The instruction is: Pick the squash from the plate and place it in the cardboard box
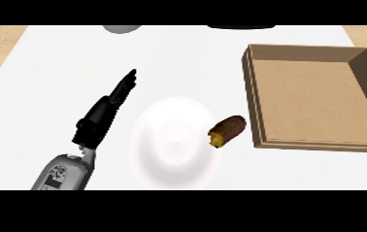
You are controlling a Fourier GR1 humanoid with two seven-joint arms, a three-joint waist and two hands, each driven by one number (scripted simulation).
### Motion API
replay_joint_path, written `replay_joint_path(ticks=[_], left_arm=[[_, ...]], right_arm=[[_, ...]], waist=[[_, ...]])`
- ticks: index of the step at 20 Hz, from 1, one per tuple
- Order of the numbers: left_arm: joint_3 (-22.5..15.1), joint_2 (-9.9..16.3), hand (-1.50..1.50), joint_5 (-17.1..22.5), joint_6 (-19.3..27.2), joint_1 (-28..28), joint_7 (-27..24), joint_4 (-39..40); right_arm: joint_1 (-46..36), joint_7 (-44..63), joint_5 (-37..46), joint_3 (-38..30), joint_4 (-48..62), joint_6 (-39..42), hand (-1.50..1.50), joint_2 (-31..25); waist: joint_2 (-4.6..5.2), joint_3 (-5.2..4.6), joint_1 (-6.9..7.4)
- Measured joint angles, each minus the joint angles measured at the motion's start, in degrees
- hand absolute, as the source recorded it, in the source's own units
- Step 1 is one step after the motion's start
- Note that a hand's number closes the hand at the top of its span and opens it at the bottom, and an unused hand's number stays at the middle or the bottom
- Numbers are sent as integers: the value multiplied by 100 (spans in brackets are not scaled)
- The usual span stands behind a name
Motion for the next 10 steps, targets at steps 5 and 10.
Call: replay_joint_path(ticks=[5,10], left_arm=[[53,-85,0,-56,-94,-9,9,10],[136,-153,0,-99,-190,-96,50,57]], right_arm=[[-415,-410,-32,-145,889,642,150,238],[-994,-807,493,253,1842,1011,150,731]], waist=[[3,0,36],[13,1,78]])
